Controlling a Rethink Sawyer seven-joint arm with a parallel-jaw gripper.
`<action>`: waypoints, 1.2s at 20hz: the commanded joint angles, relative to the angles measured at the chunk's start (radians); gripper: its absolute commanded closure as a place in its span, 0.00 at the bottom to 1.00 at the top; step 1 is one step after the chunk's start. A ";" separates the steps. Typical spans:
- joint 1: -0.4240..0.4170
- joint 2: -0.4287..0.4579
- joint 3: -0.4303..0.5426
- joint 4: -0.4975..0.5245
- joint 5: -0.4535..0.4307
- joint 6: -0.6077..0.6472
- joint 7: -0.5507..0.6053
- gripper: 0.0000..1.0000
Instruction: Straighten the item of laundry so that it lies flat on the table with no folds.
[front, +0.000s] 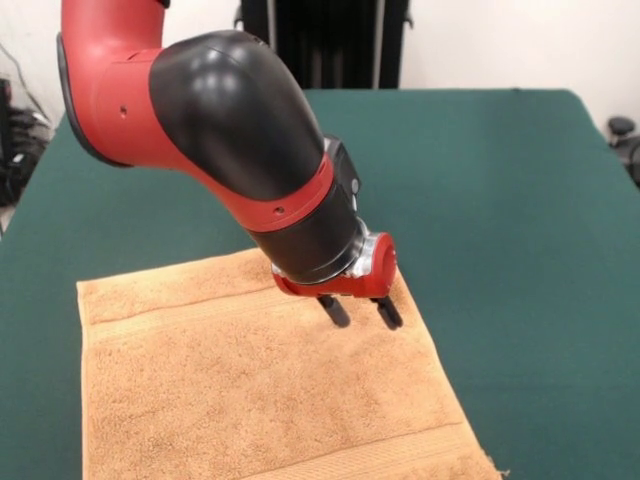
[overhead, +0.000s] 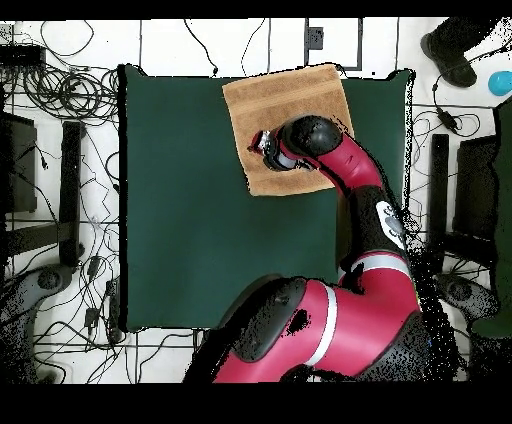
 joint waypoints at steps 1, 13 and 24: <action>0.056 0.115 0.049 0.191 0.041 0.017 0.271 0.00; 0.084 0.065 0.000 0.246 0.005 -0.112 0.264 0.00; 0.108 0.047 -0.078 0.281 0.008 -0.046 0.312 0.00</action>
